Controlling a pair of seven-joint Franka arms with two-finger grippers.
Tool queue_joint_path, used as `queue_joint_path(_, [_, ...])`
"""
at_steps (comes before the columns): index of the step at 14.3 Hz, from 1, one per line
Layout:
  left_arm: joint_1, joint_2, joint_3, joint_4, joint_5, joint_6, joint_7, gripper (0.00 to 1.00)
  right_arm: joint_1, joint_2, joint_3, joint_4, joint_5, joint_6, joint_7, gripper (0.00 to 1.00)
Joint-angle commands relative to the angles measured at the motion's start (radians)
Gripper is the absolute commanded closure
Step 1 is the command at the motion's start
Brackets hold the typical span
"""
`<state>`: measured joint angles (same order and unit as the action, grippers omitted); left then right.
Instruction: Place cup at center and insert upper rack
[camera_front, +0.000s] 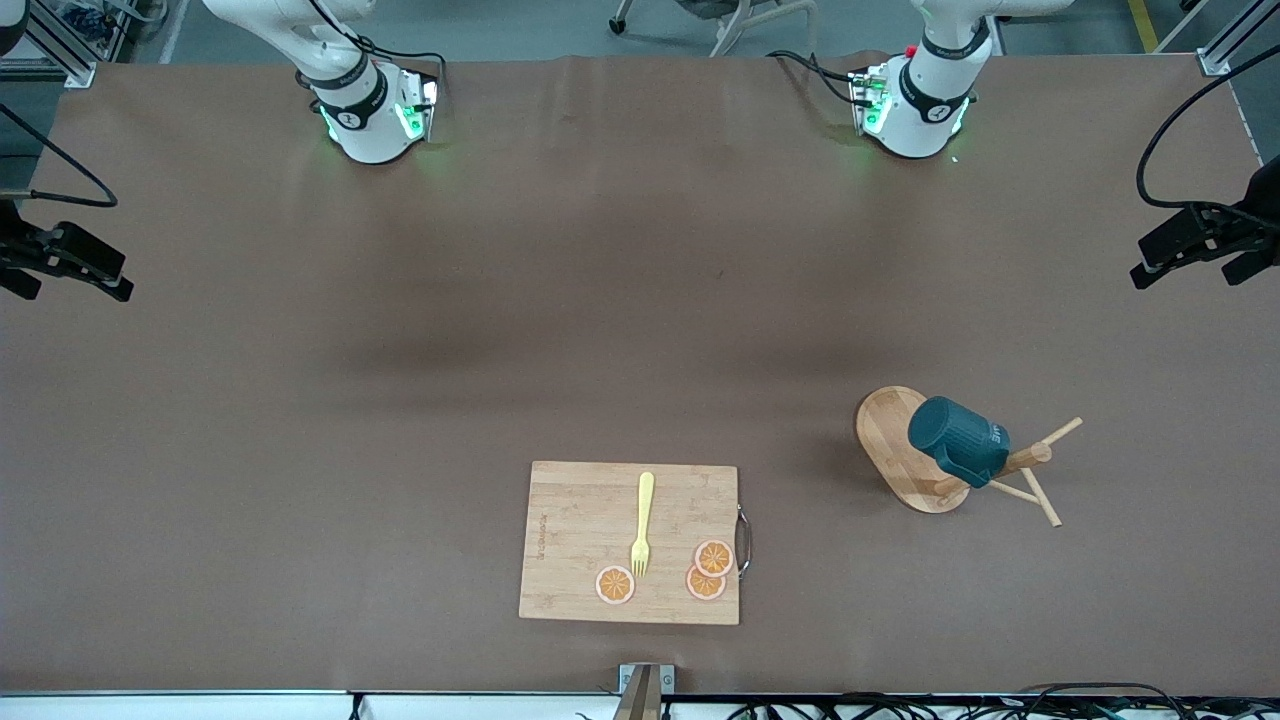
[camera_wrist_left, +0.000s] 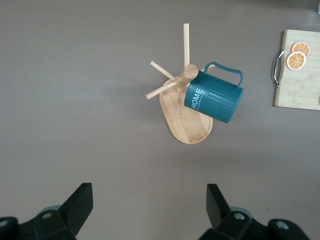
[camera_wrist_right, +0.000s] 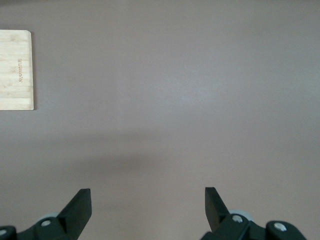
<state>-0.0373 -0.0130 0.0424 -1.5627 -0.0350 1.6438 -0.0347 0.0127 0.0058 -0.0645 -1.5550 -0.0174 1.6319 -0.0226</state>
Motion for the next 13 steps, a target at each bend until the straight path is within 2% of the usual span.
queue_joint_path(1, [0.002, -0.019, 0.004, -0.008, -0.013, 0.002, 0.021, 0.00, 0.000, -0.020, -0.001, -0.011, -0.007, -0.007, 0.012, 0.00])
queue_joint_path(13, [-0.007, -0.024, -0.009, -0.005, 0.006, 0.008, 0.016, 0.00, 0.000, -0.023, -0.003, -0.011, -0.009, -0.033, 0.012, 0.00])
